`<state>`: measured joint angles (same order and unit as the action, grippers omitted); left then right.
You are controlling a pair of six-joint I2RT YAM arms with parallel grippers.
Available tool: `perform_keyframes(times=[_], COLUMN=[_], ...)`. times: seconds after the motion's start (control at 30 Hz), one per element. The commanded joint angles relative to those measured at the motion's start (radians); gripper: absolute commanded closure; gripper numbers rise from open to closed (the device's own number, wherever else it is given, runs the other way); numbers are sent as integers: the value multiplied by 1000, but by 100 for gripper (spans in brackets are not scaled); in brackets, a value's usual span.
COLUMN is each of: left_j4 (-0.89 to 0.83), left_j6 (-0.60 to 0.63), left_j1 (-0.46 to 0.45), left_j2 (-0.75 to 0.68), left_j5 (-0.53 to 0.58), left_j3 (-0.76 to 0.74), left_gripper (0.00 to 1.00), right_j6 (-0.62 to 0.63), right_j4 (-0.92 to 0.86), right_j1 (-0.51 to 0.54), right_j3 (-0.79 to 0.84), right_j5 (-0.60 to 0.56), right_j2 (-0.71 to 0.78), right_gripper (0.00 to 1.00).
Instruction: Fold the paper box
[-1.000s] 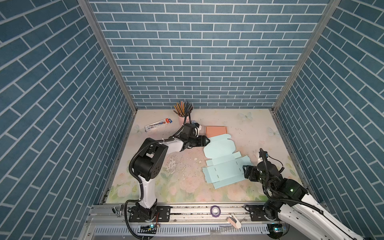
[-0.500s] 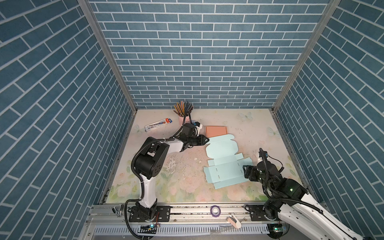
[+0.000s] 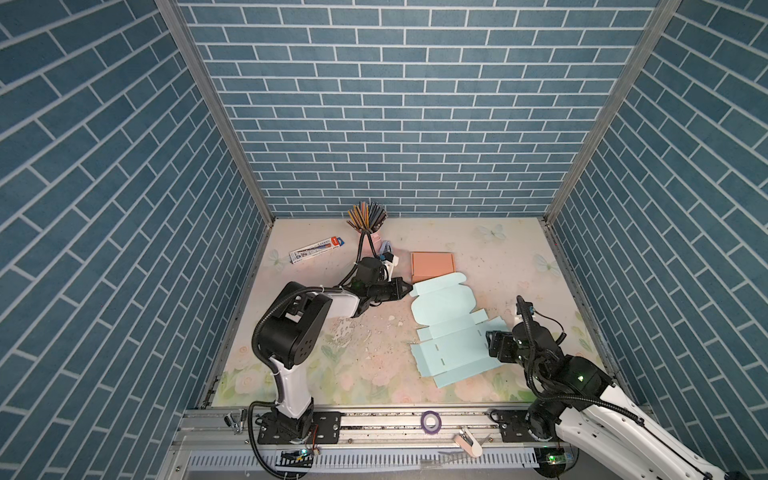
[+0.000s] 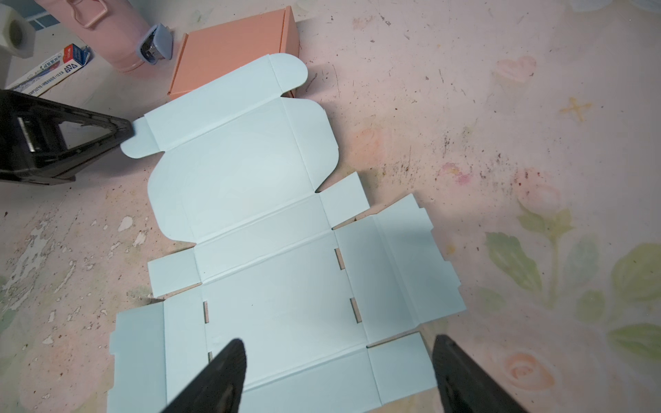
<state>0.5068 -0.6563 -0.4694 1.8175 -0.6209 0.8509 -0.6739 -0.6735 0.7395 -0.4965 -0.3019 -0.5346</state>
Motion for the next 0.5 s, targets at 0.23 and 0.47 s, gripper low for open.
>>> perform_keyframes(times=[0.23, 0.47], left_j4=[8, -230], left_j6=[-144, -245], left_j1=[85, 106], left_j2=[-457, -852], left_j5=[286, 627], left_j3=[-381, -591], left_gripper=[100, 100], right_j6=[9, -88], right_j4=[54, 229], right_j1=[-4, -5], right_j3=[-31, 44], right_j5=[41, 205], right_j2=[-58, -126], right_gripper=[18, 16])
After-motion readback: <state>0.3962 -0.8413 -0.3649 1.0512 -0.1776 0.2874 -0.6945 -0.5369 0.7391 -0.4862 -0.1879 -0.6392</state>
